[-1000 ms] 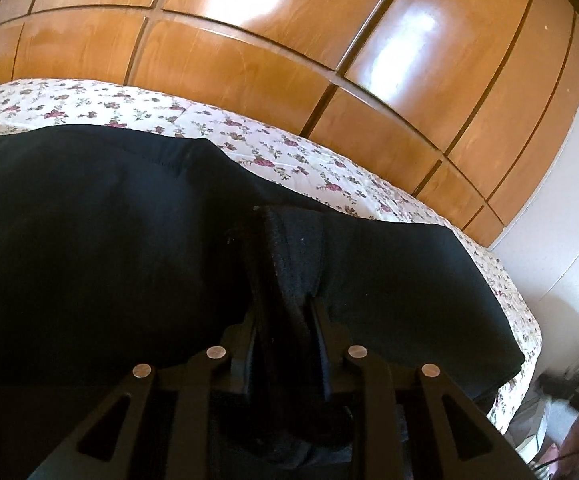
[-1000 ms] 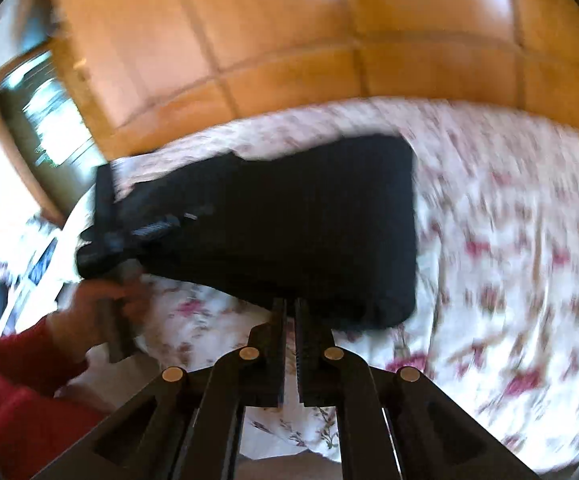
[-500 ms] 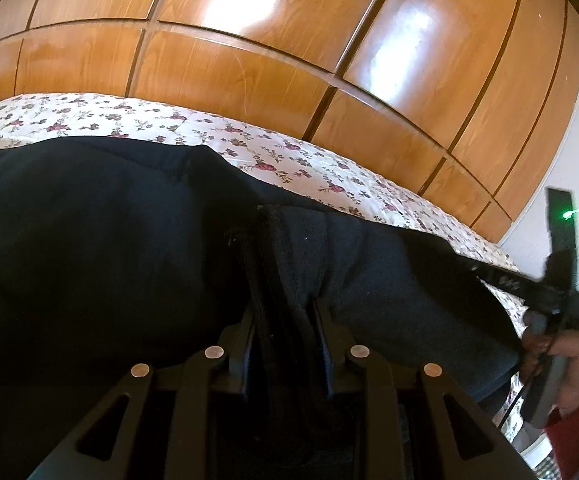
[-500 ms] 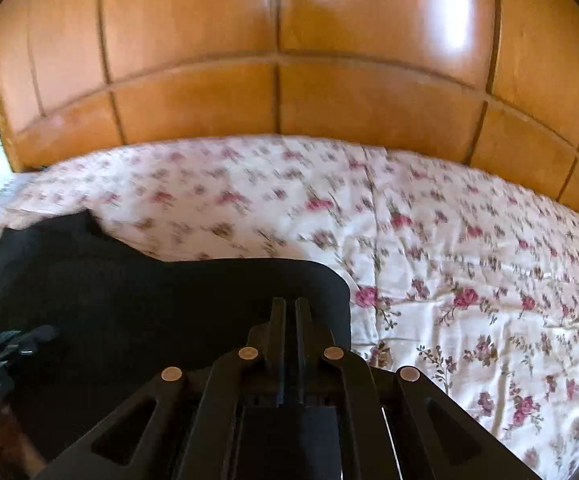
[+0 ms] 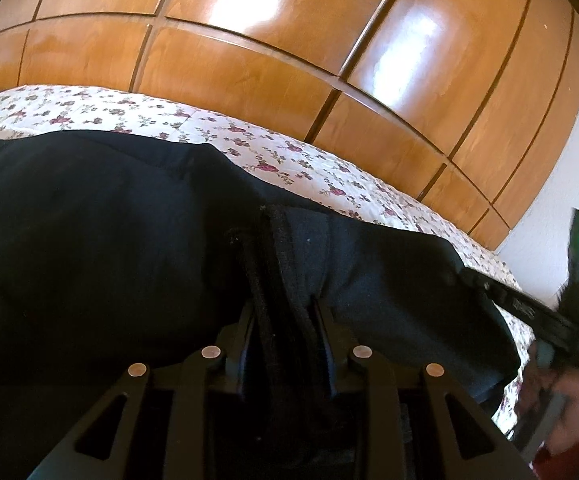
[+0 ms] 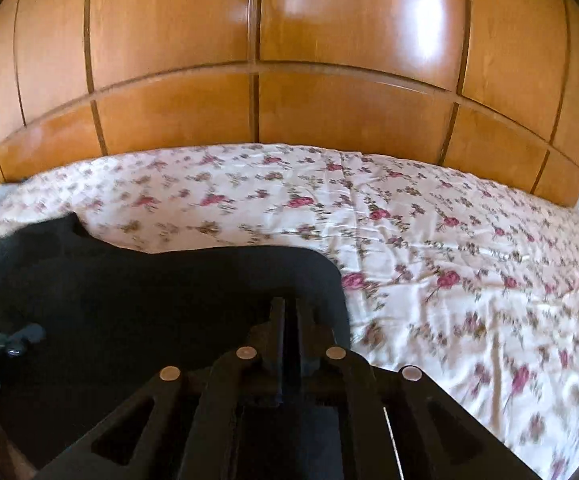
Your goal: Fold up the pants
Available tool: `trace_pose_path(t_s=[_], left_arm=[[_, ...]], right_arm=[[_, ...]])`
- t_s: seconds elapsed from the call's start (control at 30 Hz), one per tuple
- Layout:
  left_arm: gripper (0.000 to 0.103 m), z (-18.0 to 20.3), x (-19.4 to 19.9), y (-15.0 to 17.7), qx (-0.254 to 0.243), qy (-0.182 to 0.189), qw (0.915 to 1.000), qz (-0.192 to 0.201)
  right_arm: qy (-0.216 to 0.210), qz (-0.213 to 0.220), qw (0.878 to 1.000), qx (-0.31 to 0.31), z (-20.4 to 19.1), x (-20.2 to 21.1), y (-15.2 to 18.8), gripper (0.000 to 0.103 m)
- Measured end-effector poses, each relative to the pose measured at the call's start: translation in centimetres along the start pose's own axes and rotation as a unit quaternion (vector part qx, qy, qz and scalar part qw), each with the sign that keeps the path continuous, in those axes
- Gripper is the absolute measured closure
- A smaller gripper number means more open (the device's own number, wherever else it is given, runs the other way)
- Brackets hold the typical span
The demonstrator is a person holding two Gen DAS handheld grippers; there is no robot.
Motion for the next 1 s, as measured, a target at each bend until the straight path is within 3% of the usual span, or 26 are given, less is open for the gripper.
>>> trace_pose_path(t_s=[0.1,0.23,0.37,0.43,0.6,0.77,0.87,0.97,1.0], left_arm=[[0.072,-0.1,0.4,-0.2,0.017,-0.005,0.9998,-0.003],[0.069,-0.1,1.0,-0.5,0.028,-0.009,0.9995,-0.016],[0.052,-0.7,2.2,-0.6,0.033,-0.023,0.9991,-0.015],[0.049,-0.7,2.5,-0.6,0.023,-0.03,0.9992,-0.015],[0.049,-0.7,3.5,-0.9,0.019,-0.037,0.9991,-0.013],[0.049,-2.8,6.8,-1.5,0.042,-0.072,0.996,0.032],[0.049,-5.6,9.7,-2.0,0.084,-0.11,0.9878,0.072],[0.048,-9.4,13.1,-2.4,0.154,-0.158,0.9679,0.121],[0.047,-11.1,14.7,-2.4,0.186,-0.179,0.9556,0.142]], right_arm=[[-0.063,-0.005,0.998,-0.024,-2.0,1.5,0.8,0.096],[-0.124,-0.01,0.992,-0.002,-5.2,2.4,2.2,0.096],[-0.12,-0.009,0.992,0.038,-6.8,2.0,3.4,0.089],[-0.123,-0.003,0.992,0.031,-6.7,1.9,3.6,0.089],[-0.136,0.014,0.991,0.004,-5.9,1.9,4.1,0.089],[-0.136,0.031,0.99,0.02,-6.2,2.2,4.4,0.089],[-0.14,0.037,0.989,0.015,-6.0,2.2,4.4,0.089],[-0.14,0.042,0.989,0.016,-6.1,2.3,4.5,0.089],[-0.141,0.043,0.989,0.015,-6.1,2.3,4.5,0.089]])
Point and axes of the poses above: each gripper's, at about its wrist camera, not at the fingertips, and x roughly against the way its jaws point, z to its right, y to its underside, the point moved 3 cm from there along -x, roughly the way its jaws point, and after that the axes turned 9 degrees about z, right-handed, at the moved point
